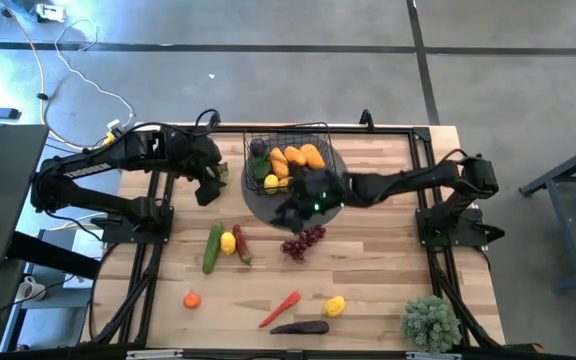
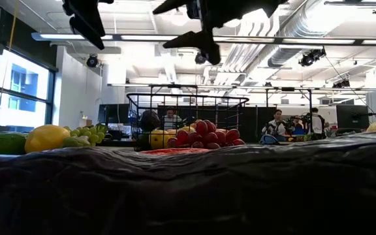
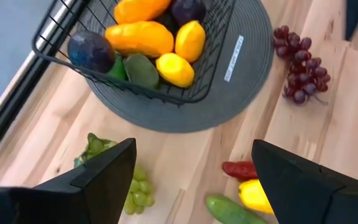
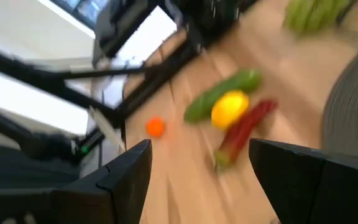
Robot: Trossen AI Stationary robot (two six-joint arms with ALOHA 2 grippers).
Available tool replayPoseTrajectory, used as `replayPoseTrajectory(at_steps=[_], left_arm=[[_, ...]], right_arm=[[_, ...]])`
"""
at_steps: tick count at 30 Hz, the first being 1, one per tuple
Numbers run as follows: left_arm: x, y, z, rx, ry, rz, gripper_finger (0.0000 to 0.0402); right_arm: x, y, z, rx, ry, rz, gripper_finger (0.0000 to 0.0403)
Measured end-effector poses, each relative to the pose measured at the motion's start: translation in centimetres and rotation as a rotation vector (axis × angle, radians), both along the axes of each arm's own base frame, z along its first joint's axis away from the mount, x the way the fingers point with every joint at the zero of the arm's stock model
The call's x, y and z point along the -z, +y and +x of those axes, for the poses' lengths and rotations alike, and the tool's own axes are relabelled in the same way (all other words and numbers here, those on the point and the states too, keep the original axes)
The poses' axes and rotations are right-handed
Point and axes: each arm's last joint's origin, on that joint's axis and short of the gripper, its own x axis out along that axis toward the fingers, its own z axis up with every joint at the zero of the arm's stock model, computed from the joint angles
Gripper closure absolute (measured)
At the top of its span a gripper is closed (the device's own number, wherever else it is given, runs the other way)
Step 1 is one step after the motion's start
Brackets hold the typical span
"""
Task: Build produce basket
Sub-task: Put the bottom lemon into the wire basket
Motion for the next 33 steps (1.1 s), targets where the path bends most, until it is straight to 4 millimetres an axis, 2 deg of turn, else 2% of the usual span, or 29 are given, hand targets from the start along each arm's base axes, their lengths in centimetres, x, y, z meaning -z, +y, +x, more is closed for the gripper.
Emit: replayPoseTrajectory(at_steps=[6,13,21,26,33], left_arm=[[0.2,-0.7,0.0,0.028,0.025,-0.014,0.0092],[0.3,-1.7,0.1,0.002,0.029,-0.067,0.0092],[0.3,-3.0,0.4,-0.087,-0.011,-0.157,0.0092],[0.3,-3.6,0.5,-0.138,-0.031,-0.205,0.0092],[0.3,-4.7,0.7,-0.191,-0.052,-0.270,0.0092]], right_arm=[[1.0,4.5,-1.0,-0.045,0.122,-0.029,0.0153],[1.7,8.0,-2.2,-0.143,0.204,-0.062,0.0153],[2.6,9.8,-3.5,-0.209,0.317,-0.083,0.0153],[2.8,10.3,-3.9,-0.332,0.350,-0.057,0.0153],[3.0,11.8,-4.7,-0.486,0.332,-0.176,0.0146]])
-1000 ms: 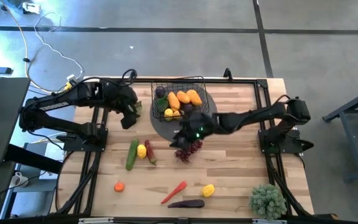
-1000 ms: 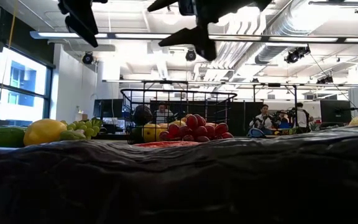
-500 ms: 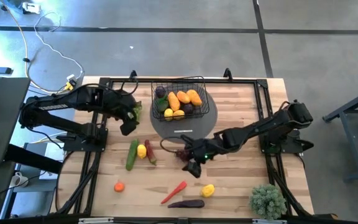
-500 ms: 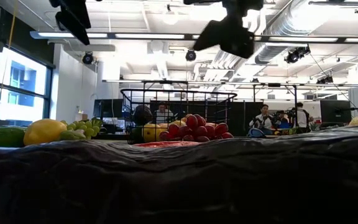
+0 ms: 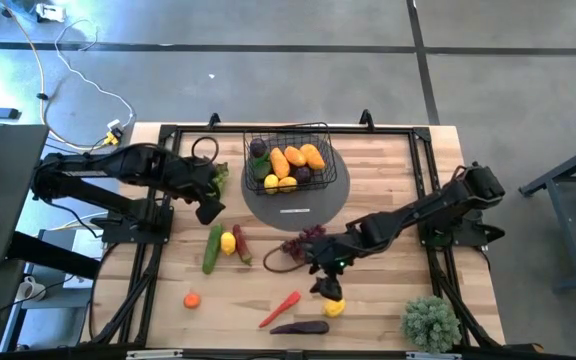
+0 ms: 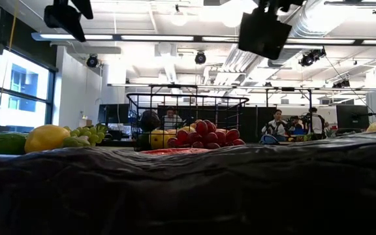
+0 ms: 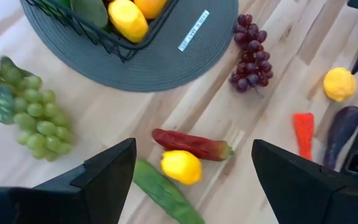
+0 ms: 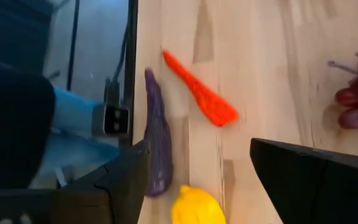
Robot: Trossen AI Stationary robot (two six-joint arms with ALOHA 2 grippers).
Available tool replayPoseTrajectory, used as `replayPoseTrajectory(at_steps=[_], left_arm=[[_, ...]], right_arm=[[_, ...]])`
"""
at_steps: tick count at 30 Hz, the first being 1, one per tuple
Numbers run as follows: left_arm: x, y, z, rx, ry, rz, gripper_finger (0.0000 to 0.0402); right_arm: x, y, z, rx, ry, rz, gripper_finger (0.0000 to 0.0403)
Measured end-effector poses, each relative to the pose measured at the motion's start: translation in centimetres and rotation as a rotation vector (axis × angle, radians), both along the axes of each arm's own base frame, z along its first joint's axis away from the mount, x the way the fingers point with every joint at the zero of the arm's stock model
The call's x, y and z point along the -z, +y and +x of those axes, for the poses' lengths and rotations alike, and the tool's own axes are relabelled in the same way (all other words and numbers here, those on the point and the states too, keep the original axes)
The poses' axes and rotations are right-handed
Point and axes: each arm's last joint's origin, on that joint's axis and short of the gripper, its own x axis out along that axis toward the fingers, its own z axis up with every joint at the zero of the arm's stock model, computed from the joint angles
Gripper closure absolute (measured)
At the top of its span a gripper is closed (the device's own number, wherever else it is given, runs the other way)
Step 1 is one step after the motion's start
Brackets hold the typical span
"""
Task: Build produce basket
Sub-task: Put the bottom lemon into the wire basket
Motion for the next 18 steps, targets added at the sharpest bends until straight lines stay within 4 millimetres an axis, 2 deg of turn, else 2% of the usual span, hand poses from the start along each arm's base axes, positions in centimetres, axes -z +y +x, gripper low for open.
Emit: replayPoseTrajectory(at_steps=[8,18], left_arm=[[0.0,-0.9,0.1,-0.046,-0.014,-0.057,0.0092],[0.0,-1.3,0.1,-0.108,-0.024,-0.096,0.0092]], right_arm=[[0.3,2.0,-1.2,-0.183,-0.032,-0.100,0.0116],[0.7,5.9,-3.9,-0.525,-0.128,-0.288,0.0114]])
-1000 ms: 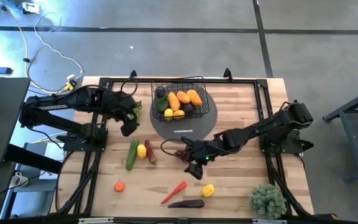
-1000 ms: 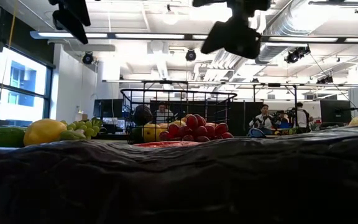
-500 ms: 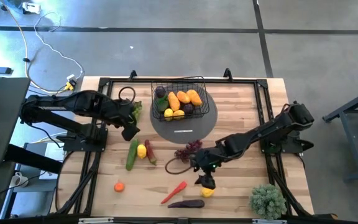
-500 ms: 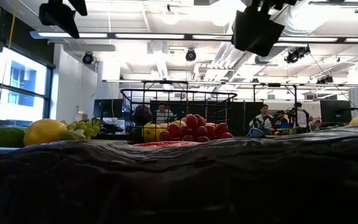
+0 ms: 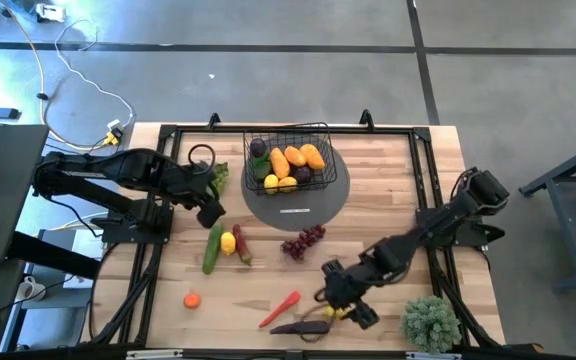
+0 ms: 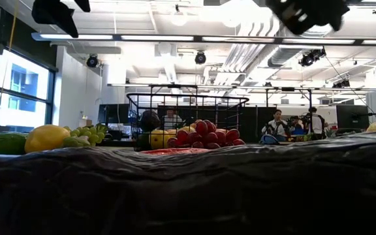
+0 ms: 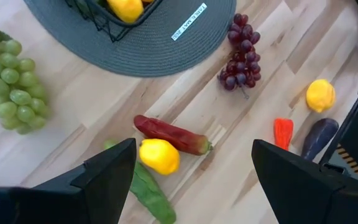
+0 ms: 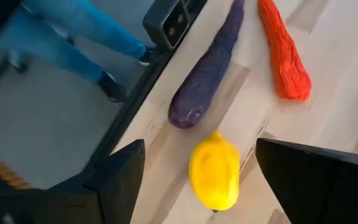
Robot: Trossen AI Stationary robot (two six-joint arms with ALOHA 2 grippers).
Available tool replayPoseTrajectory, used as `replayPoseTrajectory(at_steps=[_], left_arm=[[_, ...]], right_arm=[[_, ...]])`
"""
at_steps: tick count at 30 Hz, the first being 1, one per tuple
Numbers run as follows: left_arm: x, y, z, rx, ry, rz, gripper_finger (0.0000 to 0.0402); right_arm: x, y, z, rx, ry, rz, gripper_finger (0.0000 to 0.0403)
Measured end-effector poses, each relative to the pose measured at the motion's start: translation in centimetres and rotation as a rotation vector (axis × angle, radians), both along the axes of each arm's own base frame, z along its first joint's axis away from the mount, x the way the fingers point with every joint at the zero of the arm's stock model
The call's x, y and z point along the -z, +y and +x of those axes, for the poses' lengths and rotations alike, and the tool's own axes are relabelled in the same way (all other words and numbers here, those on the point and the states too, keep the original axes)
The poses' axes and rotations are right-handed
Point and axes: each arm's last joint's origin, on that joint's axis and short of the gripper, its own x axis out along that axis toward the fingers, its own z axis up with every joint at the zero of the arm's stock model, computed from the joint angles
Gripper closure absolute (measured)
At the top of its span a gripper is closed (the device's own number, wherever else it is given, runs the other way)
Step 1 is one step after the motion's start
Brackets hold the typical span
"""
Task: Build produce basket
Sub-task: Put the bottom lemon into the wire basket
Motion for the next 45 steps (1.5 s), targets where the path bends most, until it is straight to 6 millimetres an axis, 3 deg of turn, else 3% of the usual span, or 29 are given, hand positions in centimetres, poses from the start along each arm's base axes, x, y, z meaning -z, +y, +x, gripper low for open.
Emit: replayPoseTrajectory(at_steps=[6,10,20,32,38,45], left_arm=[[0.1,0.2,0.2,-0.126,-0.004,-0.006,0.0092],[0.7,0.1,0.6,-0.195,0.039,0.000,0.0092],[2.3,-0.4,2.3,-0.188,0.156,0.089,0.0092],[2.9,-0.4,2.8,-0.187,0.196,0.095,0.0092],[2.9,-0.4,2.8,-0.183,0.198,0.096,0.0092],[2.9,-0.4,2.8,-0.154,0.204,0.106,0.0092]], right_arm=[[0.2,1.5,-0.9,-0.050,-0.087,-0.120,0.0114],[1.4,2.1,-0.9,-0.066,-0.059,-0.160,0.0114],[4.9,2.2,-0.3,-0.051,0.043,-0.259,0.0114],[7.9,2.0,0.4,-0.062,0.134,-0.293,0.0116],[8.0,2.1,0.5,-0.055,0.140,-0.287,0.0162],[8.0,2.1,0.4,-0.029,0.175,-0.244,0.0258]])
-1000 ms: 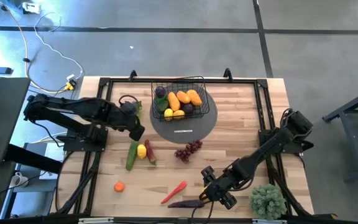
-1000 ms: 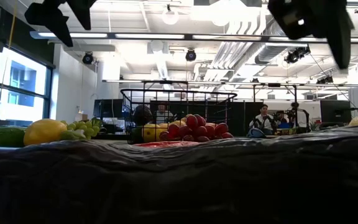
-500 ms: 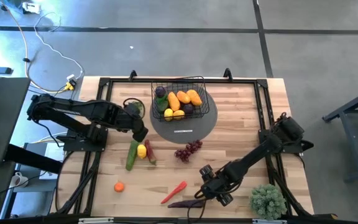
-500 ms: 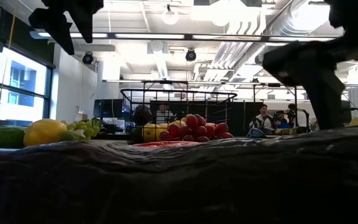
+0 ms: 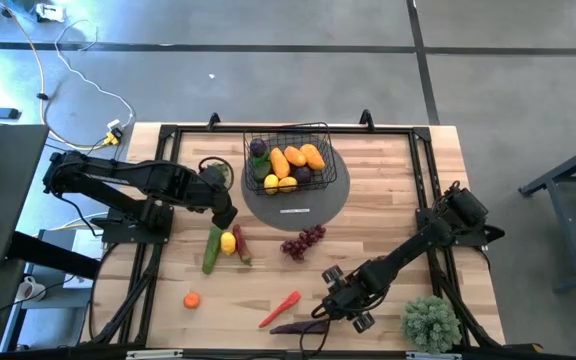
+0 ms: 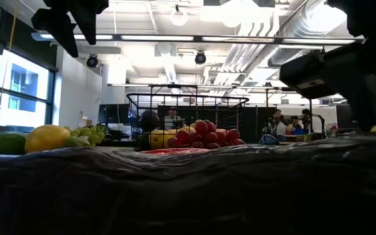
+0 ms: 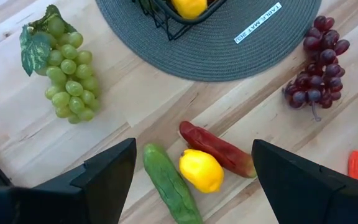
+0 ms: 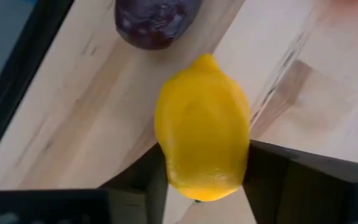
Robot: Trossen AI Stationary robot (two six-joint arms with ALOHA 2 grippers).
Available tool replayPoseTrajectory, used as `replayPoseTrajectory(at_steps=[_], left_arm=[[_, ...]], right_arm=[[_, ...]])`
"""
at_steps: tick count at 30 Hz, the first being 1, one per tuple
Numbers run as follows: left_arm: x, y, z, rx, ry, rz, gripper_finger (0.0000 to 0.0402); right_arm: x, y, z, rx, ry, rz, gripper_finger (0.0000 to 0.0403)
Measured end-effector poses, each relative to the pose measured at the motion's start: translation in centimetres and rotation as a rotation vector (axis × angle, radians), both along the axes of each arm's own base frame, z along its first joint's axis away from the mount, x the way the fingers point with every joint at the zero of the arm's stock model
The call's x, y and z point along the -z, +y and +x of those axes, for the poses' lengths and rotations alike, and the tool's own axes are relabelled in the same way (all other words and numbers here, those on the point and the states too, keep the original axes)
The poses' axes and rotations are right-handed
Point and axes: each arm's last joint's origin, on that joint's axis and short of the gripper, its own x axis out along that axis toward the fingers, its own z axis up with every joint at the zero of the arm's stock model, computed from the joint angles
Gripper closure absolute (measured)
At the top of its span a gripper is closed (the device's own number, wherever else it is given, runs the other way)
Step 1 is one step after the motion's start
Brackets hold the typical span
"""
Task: Build produce basket
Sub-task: Put the bottom lemon into the wire basket
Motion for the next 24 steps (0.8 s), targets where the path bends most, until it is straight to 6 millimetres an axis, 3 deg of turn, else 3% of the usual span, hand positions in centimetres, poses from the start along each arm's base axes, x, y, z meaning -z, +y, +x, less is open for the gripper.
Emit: replayPoseTrajectory(at_steps=[4,17,24], left_arm=[[0.0,-0.1,0.0,0.007,0.000,-0.029,0.0092],[0.0,-0.1,0.0,0.086,0.019,-0.029,0.0092],[0.0,-0.1,0.0,0.160,0.037,-0.006,0.0092]], right_arm=[[0.0,0.0,0.0,0.031,0.017,0.018,0.0302],[0.0,-0.7,0.0,0.199,0.078,0.012,0.0307],[-0.7,-2.2,0.1,0.355,0.068,-0.050,0.0307]])
